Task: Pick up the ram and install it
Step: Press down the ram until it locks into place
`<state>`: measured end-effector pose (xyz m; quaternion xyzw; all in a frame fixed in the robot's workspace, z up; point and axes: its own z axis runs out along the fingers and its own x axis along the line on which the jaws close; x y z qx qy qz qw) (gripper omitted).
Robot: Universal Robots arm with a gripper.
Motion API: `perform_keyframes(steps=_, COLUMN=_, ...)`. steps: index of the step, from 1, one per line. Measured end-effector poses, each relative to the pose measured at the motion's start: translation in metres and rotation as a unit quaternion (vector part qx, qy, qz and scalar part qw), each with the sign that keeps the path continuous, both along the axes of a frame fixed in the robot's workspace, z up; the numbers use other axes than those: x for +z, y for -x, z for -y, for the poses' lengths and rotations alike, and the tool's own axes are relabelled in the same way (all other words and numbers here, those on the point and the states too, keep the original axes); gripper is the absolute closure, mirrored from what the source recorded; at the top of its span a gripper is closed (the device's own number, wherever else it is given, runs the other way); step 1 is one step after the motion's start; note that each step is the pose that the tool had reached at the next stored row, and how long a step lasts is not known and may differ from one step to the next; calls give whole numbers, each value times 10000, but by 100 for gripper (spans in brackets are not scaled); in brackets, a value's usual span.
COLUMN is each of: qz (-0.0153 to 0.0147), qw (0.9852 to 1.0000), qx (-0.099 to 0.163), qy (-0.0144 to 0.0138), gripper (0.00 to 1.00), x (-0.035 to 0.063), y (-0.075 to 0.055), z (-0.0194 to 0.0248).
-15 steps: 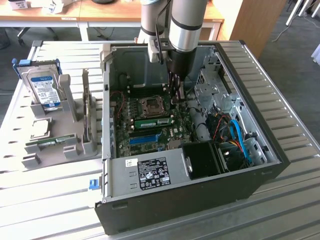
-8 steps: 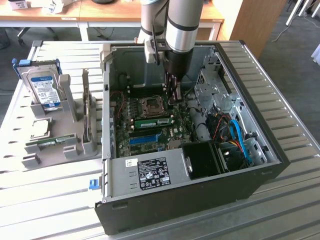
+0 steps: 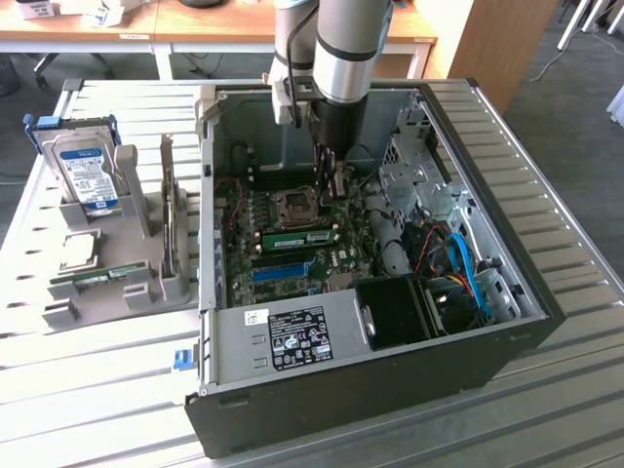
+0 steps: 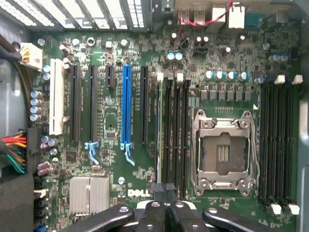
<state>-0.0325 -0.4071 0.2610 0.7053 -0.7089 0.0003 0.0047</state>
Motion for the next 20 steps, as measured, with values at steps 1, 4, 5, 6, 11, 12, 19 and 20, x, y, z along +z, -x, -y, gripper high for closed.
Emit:
perform_keyframes(steps=1, qz=-2, qw=10000, qx=0, qy=0, gripper=89, x=-1, y=15, z=0)
perform_keyframes(steps=4, qz=-7, qw=10000, qx=-13, qy=1, gripper=89, x=-4, y=59, z=0)
perform_keyframes(steps=5, qz=-9, qw=10000, qx=-20, qy=1, gripper=89, x=-6, y=71, z=0)
perform_keyframes(steps=6, qz=-12, qw=10000, qx=-27, qy=1, gripper=89, x=-7, y=82, z=0)
perform_keyframes(steps=11, qz=-28, qw=10000, qx=-45, qy=1, gripper=89, x=-12, y=142, z=1)
perform_keyframes(steps=12, qz=-31, qw=10000, qx=-45, qy=1, gripper=89, x=-13, y=160, z=1)
perform_keyframes(steps=19, qz=-46, qw=10000, qx=-49, qy=1, gripper=89, x=-19, y=283, z=0)
perform_keyframes(steps=20, qz=-46, qw=10000, qx=-49, qy=1, gripper=89, x=-19, y=291, z=0)
